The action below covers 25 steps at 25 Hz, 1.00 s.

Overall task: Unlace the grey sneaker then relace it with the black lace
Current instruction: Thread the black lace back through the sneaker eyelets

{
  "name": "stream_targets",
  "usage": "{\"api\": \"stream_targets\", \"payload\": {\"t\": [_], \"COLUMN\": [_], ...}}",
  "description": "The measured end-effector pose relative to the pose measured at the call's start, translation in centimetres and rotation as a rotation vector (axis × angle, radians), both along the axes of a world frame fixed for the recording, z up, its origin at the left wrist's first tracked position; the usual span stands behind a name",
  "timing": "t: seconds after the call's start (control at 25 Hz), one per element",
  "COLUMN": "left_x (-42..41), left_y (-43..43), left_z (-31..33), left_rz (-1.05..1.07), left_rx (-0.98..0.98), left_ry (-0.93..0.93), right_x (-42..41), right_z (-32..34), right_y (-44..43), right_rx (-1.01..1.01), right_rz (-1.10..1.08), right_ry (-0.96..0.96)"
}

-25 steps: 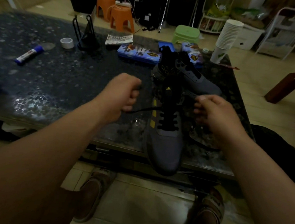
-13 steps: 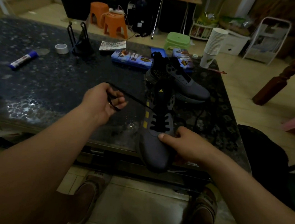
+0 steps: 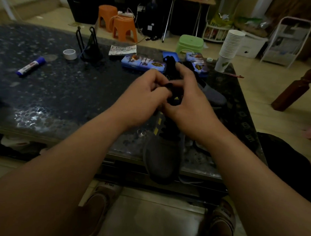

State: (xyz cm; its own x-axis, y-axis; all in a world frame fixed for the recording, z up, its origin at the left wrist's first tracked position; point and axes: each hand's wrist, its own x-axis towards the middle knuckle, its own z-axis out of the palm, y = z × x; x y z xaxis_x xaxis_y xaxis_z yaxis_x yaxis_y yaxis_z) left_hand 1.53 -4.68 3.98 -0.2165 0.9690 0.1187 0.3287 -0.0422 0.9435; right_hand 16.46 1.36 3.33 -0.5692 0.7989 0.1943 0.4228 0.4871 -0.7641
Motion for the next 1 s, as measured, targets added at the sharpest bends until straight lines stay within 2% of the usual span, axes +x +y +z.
{"api": "stream_targets", "payload": {"t": [0.08,0.24,0.44,0.48,0.56,0.68,0.76,0.84,0.88,0.92,1.0], "left_x": [0.2,-1.9,-3.4,-3.7,-4.2,-5.2,-5.8,-6.1,-5.9,-5.1,-2.3], "left_y": [0.2,0.8,1.2,1.1,1.1,0.9,1.1,1.3,1.6,1.8,2.6], "left_z": [0.2,-0.1,-0.3,-0.2,-0.1,-0.5,-1.1,-1.6,-1.7,-1.6,-1.8], "left_rz": [-0.001,0.075,0.155,0.160,0.178,0.214,0.246,0.278,0.273,0.237,0.082], "left_rx": [0.052,0.110,0.041,0.015,-0.048,-0.099,-0.097,-0.063,-0.048,-0.045,-0.053], "left_ry": [0.017,0.299,0.278,0.216,-0.040,-0.524,-0.804,-1.004,-1.005,-0.896,-0.372], "right_x": [-0.6,1.3,2.4,2.3,2.2,2.4,2.6,3.1,3.5,3.9,4.4], "right_z": [-0.4,0.3,1.0,1.0,1.1,1.8,1.9,1.6,1.4,1.1,0.4], "right_y": [0.8,1.8,2.5,2.5,2.5,2.8,3.5,4.6,5.2,5.7,6.0], "right_rx": [-0.099,-0.173,-0.360,-0.478,-0.692,-0.637,-0.568,-0.538,-0.532,-0.535,-0.580], "right_rz": [0.037,0.026,-0.160,-0.150,-0.073,0.012,-0.066,-0.223,-0.296,-0.350,-0.357], "right_ry": [0.016,0.012,0.348,0.434,0.555,0.483,0.502,0.607,0.660,0.697,0.738]}}
